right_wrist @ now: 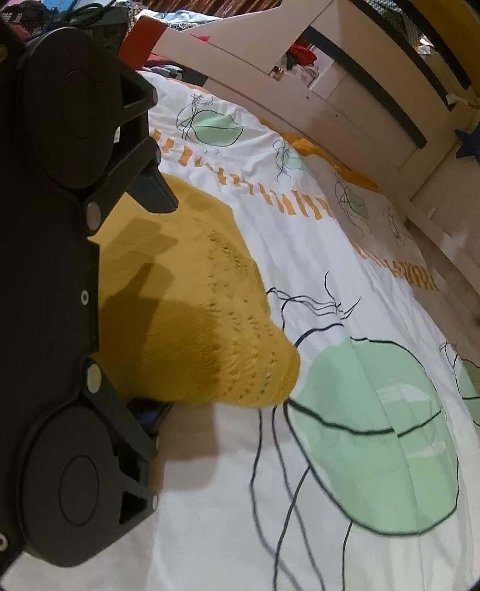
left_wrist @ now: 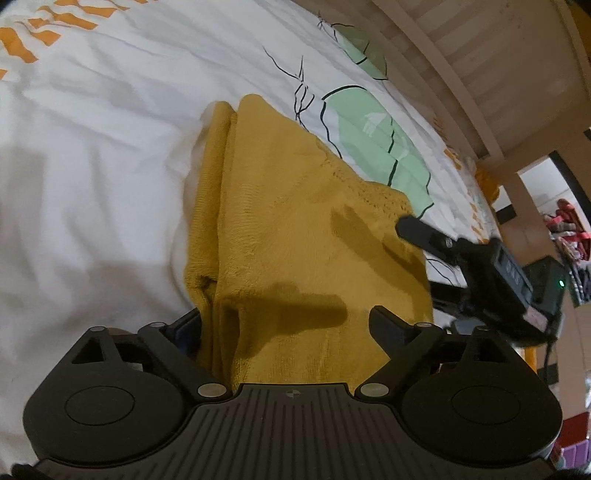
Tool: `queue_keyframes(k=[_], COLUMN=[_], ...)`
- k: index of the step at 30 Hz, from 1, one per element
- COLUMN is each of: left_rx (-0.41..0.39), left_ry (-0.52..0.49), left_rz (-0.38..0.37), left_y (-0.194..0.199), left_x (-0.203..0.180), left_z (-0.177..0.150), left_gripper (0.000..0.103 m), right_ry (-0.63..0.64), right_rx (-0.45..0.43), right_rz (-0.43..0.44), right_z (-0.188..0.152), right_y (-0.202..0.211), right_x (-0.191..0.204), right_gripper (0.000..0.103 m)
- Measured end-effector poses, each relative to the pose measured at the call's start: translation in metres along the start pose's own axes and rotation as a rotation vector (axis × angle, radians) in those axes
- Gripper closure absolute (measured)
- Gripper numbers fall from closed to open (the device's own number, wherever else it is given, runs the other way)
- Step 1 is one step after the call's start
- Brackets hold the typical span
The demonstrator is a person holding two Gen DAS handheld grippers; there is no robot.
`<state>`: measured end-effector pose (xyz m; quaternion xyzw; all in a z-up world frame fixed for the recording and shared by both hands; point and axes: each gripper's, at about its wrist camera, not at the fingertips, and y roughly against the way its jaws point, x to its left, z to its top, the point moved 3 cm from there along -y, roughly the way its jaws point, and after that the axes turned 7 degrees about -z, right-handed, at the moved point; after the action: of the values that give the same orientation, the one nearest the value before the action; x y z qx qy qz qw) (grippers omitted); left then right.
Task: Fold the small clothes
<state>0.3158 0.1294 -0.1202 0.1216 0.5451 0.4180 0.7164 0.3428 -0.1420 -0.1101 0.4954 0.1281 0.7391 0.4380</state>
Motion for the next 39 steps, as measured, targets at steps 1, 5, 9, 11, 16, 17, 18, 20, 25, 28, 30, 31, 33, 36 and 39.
queue_keyframes(k=[1,5,9,11,16,17,18,20,25,28,30,31,33,36,39], left_rx=[0.001,0.009,0.034,0.039,0.065,0.070,0.070,0.068,0.092,0.124,0.144,0.155,0.168,0.180,0.177], left_ry=[-0.007,-0.024,-0.022,-0.025,0.052,0.080,0.084,0.059,0.043,0.018,0.013,0.008,-0.003,-0.007,-0.014], left_rz=[0.001,0.001,-0.022,-0.025,-0.078,-0.107,-0.119,-0.132,-0.216,-0.243,-0.263,-0.271,-0.282,-0.288,-0.240], left_y=[0.000,0.001,0.001,0.001,0.000,0.001,0.003,0.009,0.029,0.041,0.046,0.050,0.054,0.058,0.058], left_x=[0.000,-0.003,-0.007,-0.009,0.003,0.005,0.003,-0.005,-0.035,-0.055,-0.064,-0.069,-0.078,-0.085,-0.081], left_z=[-0.001,-0.002,-0.006,-0.008,-0.008,-0.008,-0.009,-0.011,-0.033,-0.059,-0.076,-0.087,-0.106,-0.130,-0.148], left_gripper=[0.012,0.012,0.013,0.015,0.086,0.087,0.087,0.087,0.088,0.088,0.088,0.088,0.088,0.088,0.087], right_ry=[-0.008,-0.041,-0.056,-0.037,-0.002,-0.011,-0.014,-0.002,0.022,0.049,0.051,0.045,0.023,-0.025,-0.071], right_rx=[-0.001,-0.002,0.001,0.006,0.023,0.025,0.023,0.015,0.004,0.016,0.028,0.035,0.043,0.046,0.041], right_rz=[0.007,0.028,0.045,0.048,-0.043,-0.044,-0.049,-0.074,-0.080,-0.103,-0.113,-0.117,-0.124,-0.120,-0.109], right_z=[0.002,0.011,0.015,0.014,0.012,0.013,0.013,0.012,0.001,-0.014,-0.027,-0.034,-0.051,-0.073,-0.093], right_y=[-0.002,-0.007,-0.008,-0.007,0.000,0.002,0.005,0.014,0.051,0.081,0.100,0.111,0.133,0.159,0.177], right_x=[-0.001,-0.005,-0.009,-0.009,-0.015,-0.016,-0.015,-0.008,0.013,0.021,0.023,0.023,0.022,0.016,0.007], right_gripper=[0.001,0.001,0.001,0.006,0.056,0.059,0.061,0.062,0.063,0.063,0.063,0.063,0.063,0.062,0.062])
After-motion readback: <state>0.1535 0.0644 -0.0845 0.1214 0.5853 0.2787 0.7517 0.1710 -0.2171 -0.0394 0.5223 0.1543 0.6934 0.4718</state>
